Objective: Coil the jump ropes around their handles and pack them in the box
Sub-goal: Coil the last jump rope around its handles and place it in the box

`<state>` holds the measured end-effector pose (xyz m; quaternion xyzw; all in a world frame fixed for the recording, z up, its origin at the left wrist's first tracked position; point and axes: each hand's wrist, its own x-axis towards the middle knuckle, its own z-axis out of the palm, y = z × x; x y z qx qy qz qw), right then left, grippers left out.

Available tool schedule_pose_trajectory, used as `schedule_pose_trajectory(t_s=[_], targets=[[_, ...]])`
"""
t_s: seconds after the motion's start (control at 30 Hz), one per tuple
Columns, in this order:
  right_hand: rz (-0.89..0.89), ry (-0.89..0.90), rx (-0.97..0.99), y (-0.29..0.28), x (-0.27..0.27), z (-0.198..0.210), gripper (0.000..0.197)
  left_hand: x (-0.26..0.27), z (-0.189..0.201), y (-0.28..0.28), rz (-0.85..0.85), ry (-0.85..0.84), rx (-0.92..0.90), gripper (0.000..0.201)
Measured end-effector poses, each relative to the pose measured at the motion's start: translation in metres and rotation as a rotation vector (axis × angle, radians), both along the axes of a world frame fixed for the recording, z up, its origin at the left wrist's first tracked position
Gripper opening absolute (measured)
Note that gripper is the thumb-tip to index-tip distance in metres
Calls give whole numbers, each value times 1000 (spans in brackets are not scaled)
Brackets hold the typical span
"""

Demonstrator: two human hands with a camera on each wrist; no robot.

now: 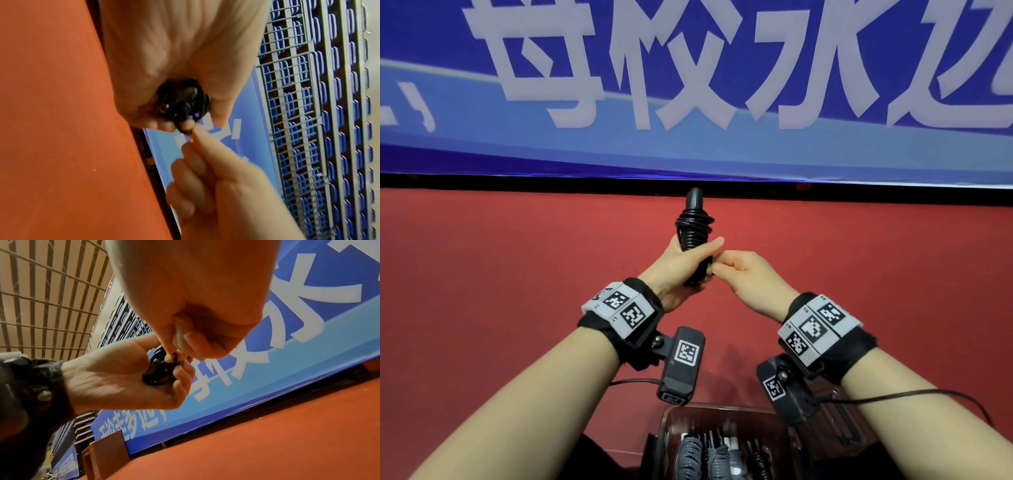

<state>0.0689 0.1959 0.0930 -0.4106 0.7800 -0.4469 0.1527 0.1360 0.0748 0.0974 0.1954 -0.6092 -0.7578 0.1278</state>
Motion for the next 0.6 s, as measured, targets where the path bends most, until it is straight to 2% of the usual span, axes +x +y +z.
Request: schedule_pose_trajectory(t_s=[0.13, 0.2, 0.27, 0.33, 0.6], targets=[[-49, -40, -74, -10, 20, -3, 16, -10, -6, 3, 284, -9, 18, 23], [-16, -83, -70, -14, 31, -8, 11, -11, -11, -2, 342, -28, -17, 18], [25, -60, -33, -14, 34, -9, 5, -11, -14, -5, 349, -17, -75, 21], [53, -9, -8, -9, 34, -7, 13, -11, -14, -6, 331, -6, -97, 21], [75, 6, -5, -2, 38, -11, 11, -17, -20, -12, 332, -90, 47, 17]])
